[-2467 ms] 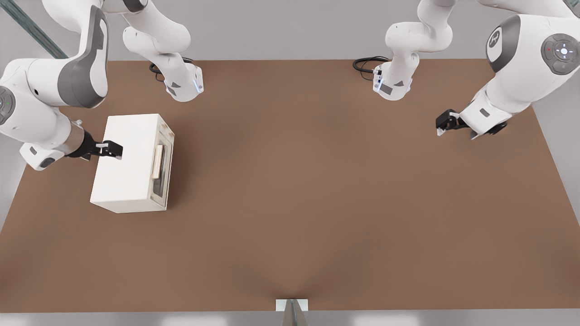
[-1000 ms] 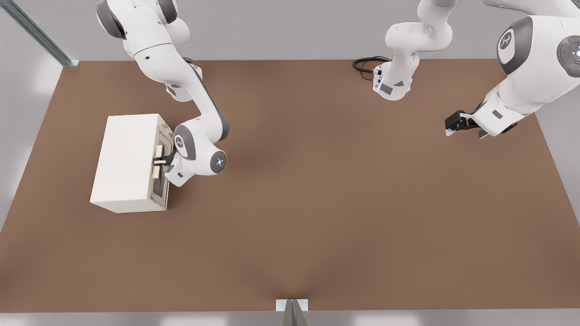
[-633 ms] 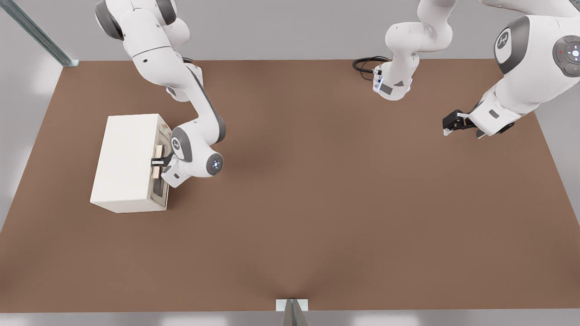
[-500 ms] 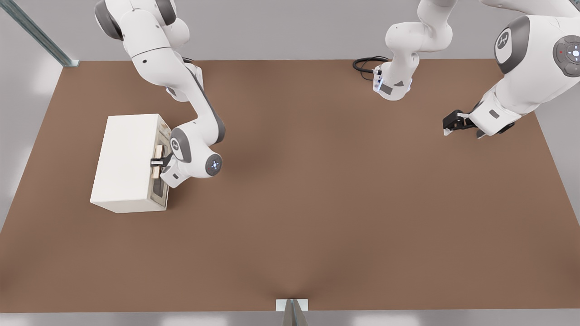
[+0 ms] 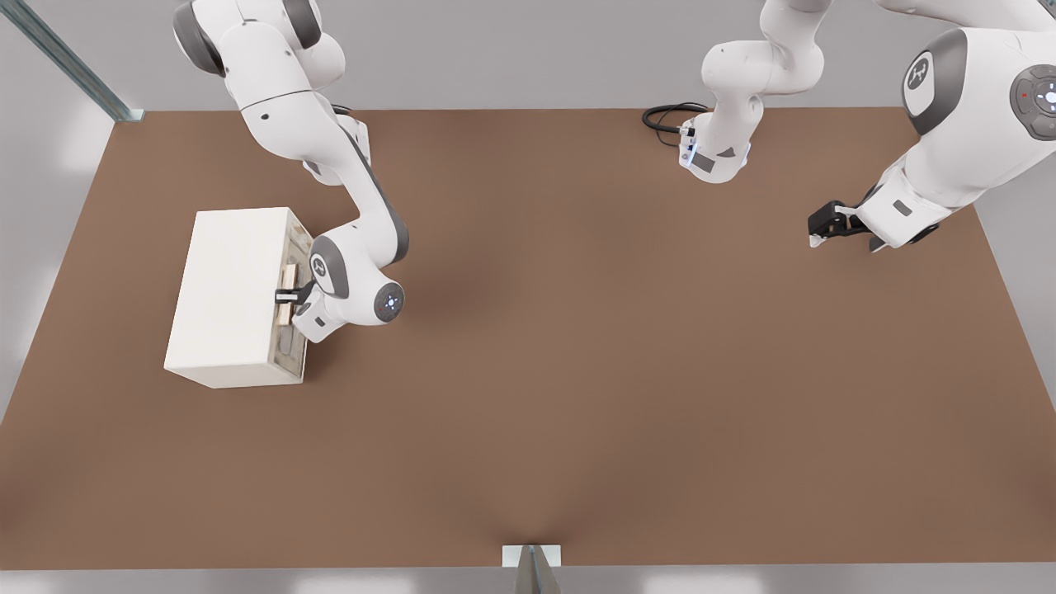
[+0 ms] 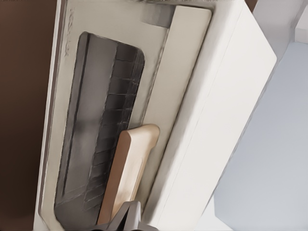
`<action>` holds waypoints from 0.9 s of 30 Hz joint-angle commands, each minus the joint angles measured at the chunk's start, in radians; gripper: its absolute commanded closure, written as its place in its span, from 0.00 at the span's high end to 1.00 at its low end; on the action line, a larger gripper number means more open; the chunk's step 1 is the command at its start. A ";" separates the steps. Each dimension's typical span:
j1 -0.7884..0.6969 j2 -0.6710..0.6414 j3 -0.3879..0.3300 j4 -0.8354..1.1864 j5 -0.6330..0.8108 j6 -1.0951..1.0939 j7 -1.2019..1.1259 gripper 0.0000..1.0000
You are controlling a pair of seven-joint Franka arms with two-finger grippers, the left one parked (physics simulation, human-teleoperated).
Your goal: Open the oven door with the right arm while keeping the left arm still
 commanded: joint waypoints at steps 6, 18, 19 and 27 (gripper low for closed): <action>0.014 0.007 0.003 0.047 0.016 -0.032 0.025 1.00; -0.411 -0.130 -0.008 0.650 0.748 -0.286 -0.363 1.00; -0.411 -0.145 -0.006 0.622 0.743 -0.275 -0.386 1.00; -0.411 -0.142 0.000 0.621 0.734 -0.219 -0.429 1.00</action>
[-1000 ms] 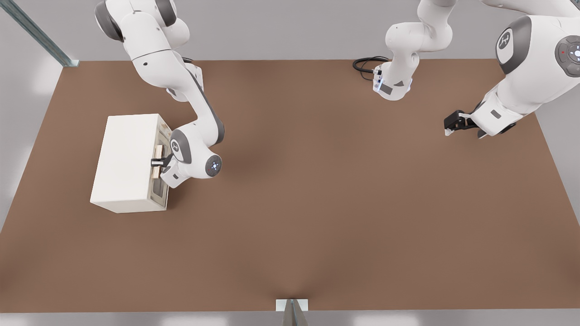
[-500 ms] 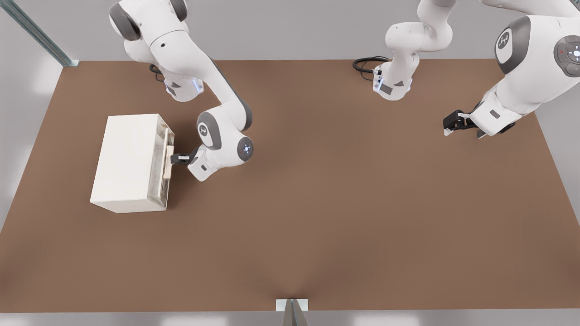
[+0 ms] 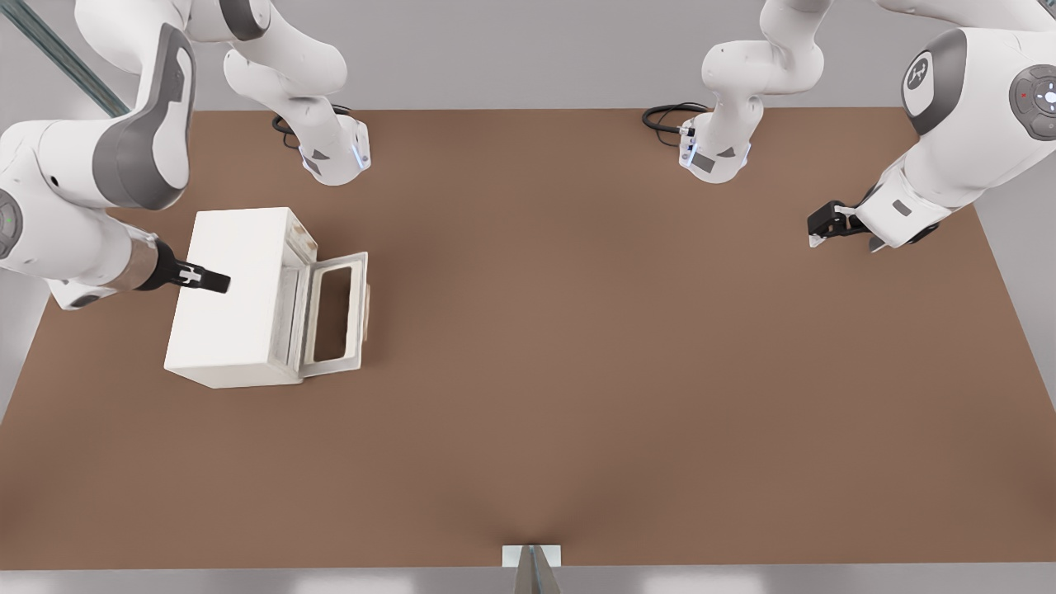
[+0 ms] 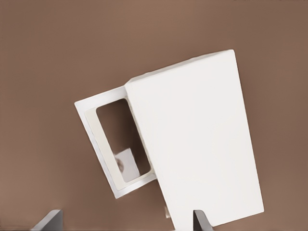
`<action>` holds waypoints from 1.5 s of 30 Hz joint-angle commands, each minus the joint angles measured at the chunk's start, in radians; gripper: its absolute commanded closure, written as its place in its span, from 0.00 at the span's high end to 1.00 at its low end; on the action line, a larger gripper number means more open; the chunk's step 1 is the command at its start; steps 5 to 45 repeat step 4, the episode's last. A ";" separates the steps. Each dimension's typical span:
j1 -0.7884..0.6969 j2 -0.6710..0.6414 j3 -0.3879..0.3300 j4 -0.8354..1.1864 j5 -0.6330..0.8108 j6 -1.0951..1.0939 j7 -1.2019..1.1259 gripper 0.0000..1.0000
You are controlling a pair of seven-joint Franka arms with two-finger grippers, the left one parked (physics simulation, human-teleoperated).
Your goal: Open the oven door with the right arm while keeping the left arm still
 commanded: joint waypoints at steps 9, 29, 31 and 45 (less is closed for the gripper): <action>0.000 -0.002 -0.001 0.000 0.026 0.012 -0.216 1.00; 0.000 -0.002 -0.001 0.000 0.026 0.012 -0.216 1.00; 0.000 -0.002 -0.001 0.000 0.026 0.012 -0.216 1.00; 0.000 -0.002 -0.001 0.000 0.026 0.012 -0.216 1.00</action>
